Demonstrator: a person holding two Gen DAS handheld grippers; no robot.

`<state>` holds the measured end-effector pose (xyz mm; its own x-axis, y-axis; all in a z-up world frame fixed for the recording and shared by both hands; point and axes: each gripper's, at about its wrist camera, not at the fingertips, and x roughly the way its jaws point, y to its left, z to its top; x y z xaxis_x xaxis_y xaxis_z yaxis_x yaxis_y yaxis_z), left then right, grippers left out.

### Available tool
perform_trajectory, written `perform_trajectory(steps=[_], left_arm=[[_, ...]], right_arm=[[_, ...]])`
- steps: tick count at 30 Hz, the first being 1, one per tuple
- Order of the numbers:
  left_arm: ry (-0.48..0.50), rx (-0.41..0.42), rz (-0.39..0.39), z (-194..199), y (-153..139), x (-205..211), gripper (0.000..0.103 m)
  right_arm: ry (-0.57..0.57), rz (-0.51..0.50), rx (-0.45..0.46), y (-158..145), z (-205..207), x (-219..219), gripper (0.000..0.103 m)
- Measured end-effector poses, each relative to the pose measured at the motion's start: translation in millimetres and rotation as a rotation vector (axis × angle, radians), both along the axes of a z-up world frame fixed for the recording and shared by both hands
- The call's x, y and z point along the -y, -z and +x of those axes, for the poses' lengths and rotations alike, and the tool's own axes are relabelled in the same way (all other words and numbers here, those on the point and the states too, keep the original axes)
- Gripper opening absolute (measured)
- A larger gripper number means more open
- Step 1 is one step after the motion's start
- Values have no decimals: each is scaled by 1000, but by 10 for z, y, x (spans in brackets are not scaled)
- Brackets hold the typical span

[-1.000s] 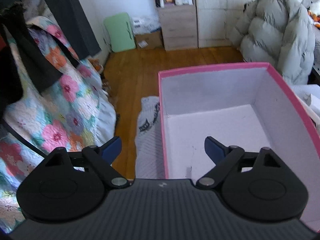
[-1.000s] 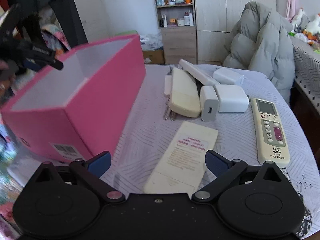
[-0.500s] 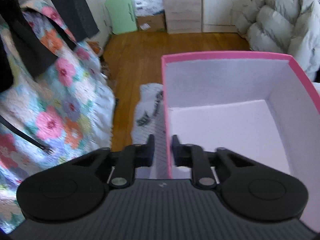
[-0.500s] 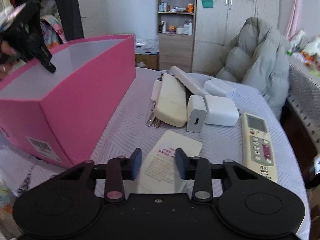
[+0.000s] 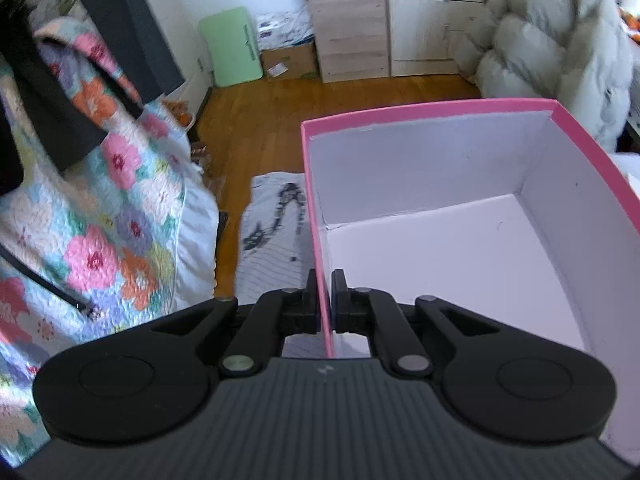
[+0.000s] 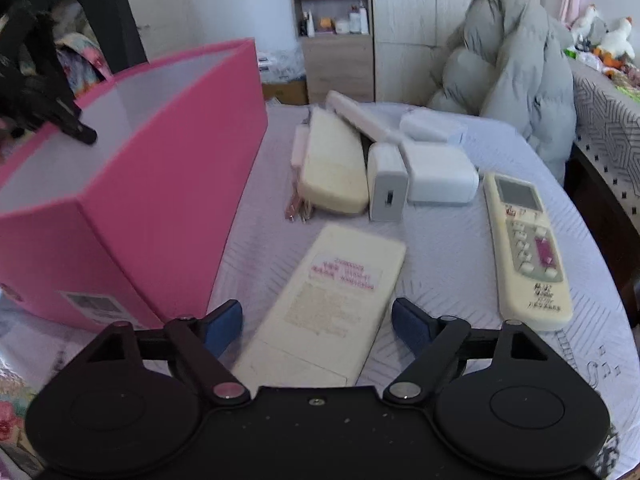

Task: Organize rigid objects
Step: 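Move the left tool over the pink box while the right tool approaches the flat cream remote, then close the right gripper on the flat cream remote and lift it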

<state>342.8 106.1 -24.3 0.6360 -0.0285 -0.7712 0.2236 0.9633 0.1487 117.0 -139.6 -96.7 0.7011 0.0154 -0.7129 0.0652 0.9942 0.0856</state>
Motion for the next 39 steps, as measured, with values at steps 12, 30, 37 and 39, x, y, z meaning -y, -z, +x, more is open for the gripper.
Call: perform_trajectory(steps=[12,30,37,39], left_arm=[[8,26,43,-153,7,7,5],[-15,64,72,-105,-263,215,16],[-154,31,-122,-233,-260,69,28],[-176,30,-122,-276,-171,38,25]], right_arm=[[-104,34,-37,-93,-36,195,66],[-53,26,167,-342,-185,260,62],[-75,62,228,-528,-234,299,62],[-88,75,245,-630,-239,324,62]])
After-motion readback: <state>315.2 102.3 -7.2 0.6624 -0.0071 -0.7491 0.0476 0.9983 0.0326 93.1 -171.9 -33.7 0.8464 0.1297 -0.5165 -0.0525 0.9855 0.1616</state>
